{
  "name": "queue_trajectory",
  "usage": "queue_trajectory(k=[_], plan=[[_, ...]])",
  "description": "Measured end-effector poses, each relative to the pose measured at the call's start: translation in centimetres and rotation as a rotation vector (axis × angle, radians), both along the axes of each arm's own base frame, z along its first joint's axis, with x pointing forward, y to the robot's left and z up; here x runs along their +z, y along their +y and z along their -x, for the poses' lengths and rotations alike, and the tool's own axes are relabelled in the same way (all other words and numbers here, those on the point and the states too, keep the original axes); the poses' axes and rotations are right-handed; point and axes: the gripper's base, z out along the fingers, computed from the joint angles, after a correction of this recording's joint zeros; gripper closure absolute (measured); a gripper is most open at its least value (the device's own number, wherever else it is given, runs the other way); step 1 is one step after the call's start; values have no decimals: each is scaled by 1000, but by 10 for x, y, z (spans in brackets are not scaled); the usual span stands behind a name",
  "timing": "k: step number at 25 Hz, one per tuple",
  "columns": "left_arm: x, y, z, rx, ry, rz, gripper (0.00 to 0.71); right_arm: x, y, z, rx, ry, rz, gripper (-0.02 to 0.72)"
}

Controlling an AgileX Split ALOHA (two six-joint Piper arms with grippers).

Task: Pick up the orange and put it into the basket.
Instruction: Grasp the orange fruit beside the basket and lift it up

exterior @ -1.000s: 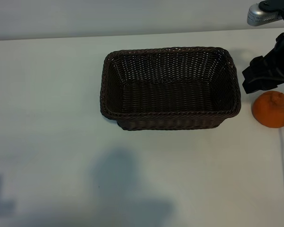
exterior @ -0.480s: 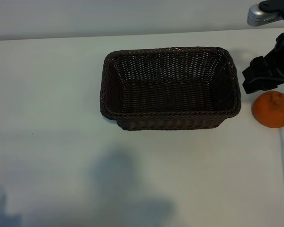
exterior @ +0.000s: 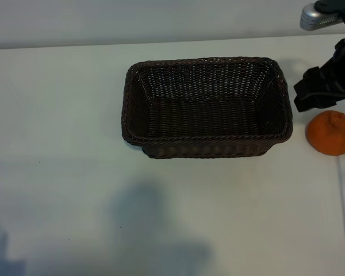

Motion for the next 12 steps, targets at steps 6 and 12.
queue_trajectory(k=[6, 12], plan=[[-1, 0, -2, -15, -14, -2, 116, 0, 0, -1, -18, -9, -9, 108], [-5, 1, -4, -14, -21, -1, 116, 0, -13, -5, -105, -41, 108, 108]])
